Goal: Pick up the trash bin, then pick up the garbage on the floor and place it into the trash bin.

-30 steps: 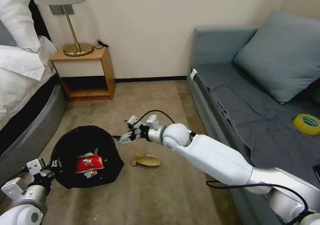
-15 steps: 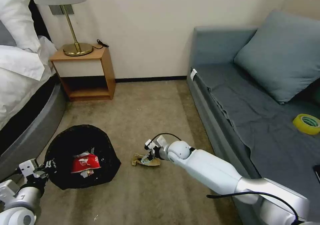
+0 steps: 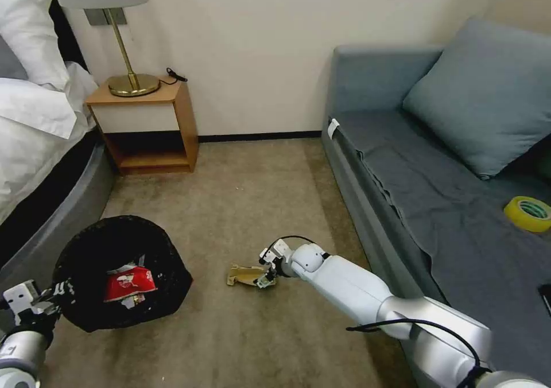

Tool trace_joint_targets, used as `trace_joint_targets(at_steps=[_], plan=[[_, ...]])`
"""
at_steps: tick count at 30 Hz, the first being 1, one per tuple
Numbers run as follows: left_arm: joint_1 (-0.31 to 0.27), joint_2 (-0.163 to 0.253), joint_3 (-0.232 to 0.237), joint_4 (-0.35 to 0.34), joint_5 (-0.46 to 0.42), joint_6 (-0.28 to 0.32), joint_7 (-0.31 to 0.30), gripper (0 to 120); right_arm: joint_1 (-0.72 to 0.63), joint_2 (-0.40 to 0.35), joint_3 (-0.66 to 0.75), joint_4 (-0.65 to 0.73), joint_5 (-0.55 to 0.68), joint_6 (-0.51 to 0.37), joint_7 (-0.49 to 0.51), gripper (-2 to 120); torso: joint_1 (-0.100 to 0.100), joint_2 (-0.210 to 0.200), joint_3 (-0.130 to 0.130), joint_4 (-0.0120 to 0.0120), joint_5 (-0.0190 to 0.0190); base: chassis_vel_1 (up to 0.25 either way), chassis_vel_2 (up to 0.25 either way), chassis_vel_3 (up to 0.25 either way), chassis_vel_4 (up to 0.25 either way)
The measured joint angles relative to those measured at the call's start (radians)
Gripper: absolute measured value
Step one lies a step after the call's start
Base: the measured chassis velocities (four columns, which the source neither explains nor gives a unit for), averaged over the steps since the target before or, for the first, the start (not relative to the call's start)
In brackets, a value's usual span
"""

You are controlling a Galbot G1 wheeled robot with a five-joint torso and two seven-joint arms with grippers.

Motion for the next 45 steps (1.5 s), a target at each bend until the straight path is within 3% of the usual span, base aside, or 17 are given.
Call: trace_joint_targets(at_steps=[10, 14, 38, 45], plan=[[-0.006, -0.011, 0.015, -0.006, 0.008, 0.0, 0.002, 4, 0.0, 0.072, 0.058, -0.136, -0.06, 0.072, -0.034, 99, 0.0, 0.0, 0.0, 0.0001, 0.0002, 0.0, 0.0, 0.0, 0.0], [-0.008, -0.013, 0.018, -0.003, 0.011, 0.0, 0.002, 4, 0.0, 0.083, 0.063, -0.159, -0.071, 0.085, -0.049, 93, 0.0, 0.0, 0.0, 0.0, 0.0001, 0.0, 0.0, 0.0, 0.0], [-0.012, -0.009, 0.027, 0.01, 0.016, -0.003, 0.005, 4, -0.019, 0.064, 0.074, -0.159, -0.055, 0.122, -0.026, 1, 0.0, 0.0, 0.0, 0.0, 0.0002, 0.0, 0.0, 0.0, 0.0], [-0.011, -0.008, 0.036, 0.004, 0.015, -0.002, 0.004, 4, -0.029, 0.007, 0.122, -0.054, 0.004, 0.107, 0.03, 0, 0.0, 0.0, 0.0, 0.0, 0.0003, 0.0, 0.0, 0.0, 0.0]])
